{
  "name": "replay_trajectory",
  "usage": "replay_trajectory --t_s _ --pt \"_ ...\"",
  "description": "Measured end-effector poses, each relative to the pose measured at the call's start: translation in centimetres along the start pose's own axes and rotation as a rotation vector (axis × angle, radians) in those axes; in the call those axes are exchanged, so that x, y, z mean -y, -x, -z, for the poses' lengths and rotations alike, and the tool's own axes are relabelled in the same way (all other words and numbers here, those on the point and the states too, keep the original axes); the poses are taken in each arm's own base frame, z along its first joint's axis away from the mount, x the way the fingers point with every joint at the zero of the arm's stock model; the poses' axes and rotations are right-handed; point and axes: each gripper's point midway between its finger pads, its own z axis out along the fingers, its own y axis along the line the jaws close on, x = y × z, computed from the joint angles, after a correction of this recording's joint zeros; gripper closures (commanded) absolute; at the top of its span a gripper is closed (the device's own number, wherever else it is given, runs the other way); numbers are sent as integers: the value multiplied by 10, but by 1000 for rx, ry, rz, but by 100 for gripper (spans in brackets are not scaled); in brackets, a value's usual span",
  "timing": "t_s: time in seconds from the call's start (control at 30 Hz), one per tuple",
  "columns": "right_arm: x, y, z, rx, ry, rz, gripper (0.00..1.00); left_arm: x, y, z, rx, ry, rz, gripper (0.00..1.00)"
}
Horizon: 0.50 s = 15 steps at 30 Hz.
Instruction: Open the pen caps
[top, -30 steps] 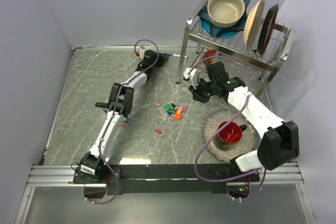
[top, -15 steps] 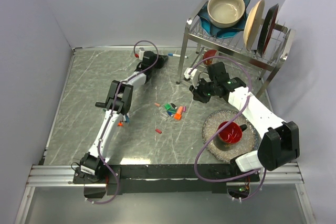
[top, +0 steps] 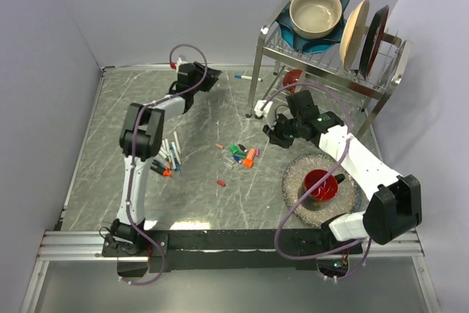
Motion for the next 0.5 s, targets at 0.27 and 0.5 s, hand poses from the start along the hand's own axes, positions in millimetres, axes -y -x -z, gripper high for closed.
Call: replay_trajectory --t_s 0.27,0.5 --pt "-30 12 7 -30 11 99 69 115 25 106 54 -173 -227 35" --pt "-25 41 29 -41 -73 195 46 172 43 221 179 -252 -451 6"
